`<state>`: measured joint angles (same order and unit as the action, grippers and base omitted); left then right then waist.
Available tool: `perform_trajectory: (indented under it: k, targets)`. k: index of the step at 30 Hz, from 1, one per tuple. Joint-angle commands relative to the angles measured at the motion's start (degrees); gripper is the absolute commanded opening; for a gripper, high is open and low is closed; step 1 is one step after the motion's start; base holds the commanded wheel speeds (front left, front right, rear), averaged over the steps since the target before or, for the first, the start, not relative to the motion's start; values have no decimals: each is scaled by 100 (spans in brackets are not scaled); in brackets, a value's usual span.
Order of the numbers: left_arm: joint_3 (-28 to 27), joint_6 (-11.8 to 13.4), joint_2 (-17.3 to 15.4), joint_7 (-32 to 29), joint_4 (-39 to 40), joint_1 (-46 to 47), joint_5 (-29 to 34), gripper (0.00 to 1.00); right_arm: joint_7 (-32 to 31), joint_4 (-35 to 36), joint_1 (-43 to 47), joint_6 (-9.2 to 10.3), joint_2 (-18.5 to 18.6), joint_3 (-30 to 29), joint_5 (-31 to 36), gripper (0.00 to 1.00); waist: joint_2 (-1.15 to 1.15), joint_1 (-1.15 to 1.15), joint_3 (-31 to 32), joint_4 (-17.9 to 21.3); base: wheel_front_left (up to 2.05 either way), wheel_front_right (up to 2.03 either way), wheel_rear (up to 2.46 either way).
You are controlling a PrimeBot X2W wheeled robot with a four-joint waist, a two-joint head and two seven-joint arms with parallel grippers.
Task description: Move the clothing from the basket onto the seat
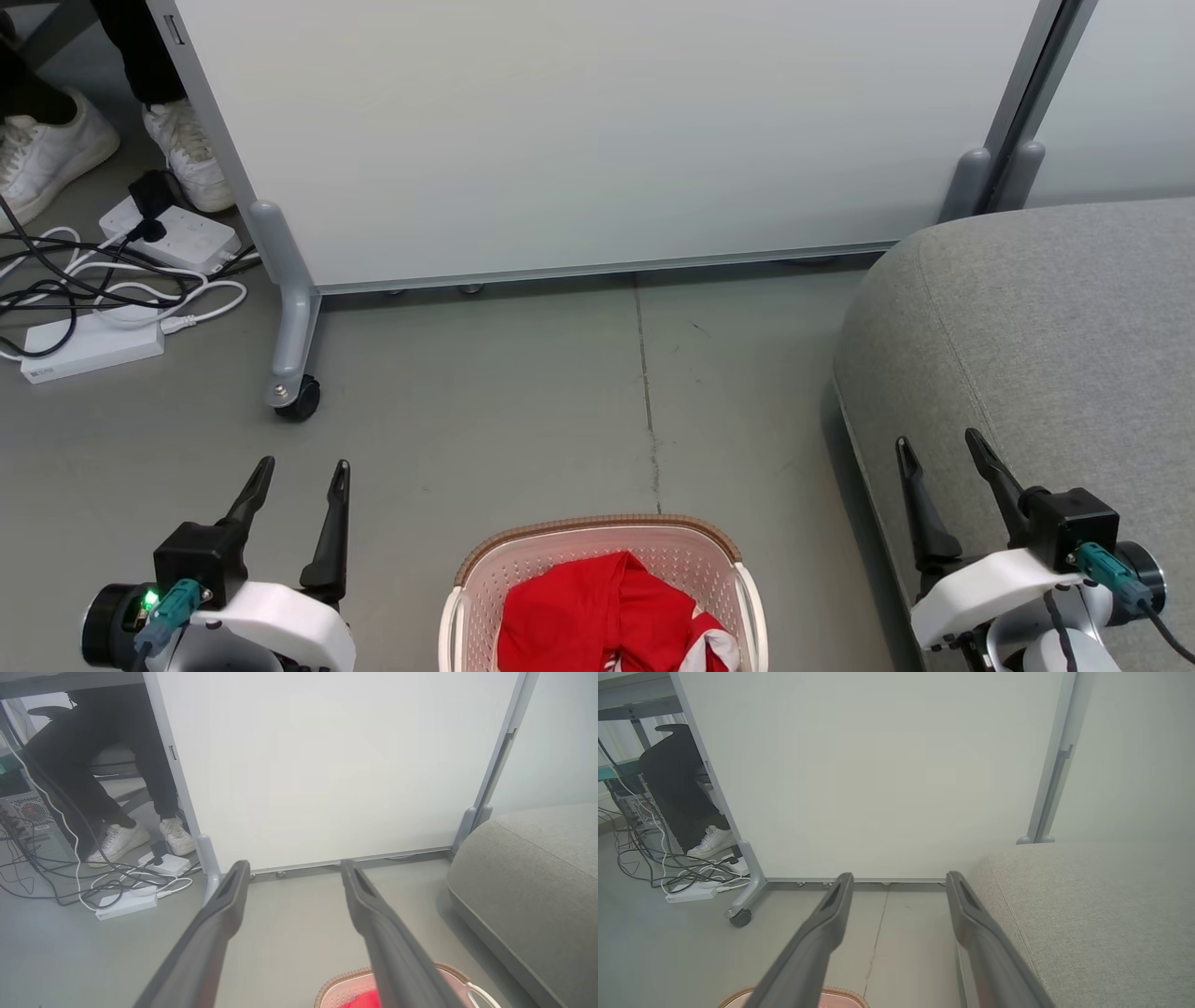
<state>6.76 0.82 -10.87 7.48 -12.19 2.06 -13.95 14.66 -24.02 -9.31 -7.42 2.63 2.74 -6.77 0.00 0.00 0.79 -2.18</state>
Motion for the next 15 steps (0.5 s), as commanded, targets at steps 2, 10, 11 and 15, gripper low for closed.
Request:
perform_trajectory:
  k: [2, 10, 11, 15]
  targets:
    - [-43, 42, -51, -88, 36, 29, -88, 100, 34, -38, 24, -13, 47, -16, -33, 100, 0, 0, -3, 9, 0, 0, 0]
    - [-59, 129, -28, -235, 142, -32, -164, 100, 46, -103, 12, -13, 47, -61, -95, 100, 0, 0, -13, 23, 0, 0, 0]
    - [-58, 131, -34, -235, 159, -42, -161, 100, 48, -103, 8, -13, 47, -61, -95, 100, 0, 0, -16, 24, 0, 0, 0]
    - [-62, 158, -58, -204, 167, -57, -181, 100, 53, -116, -9, -13, 47, -78, -118, 100, 0, 0, -22, 17, 0, 0, 0]
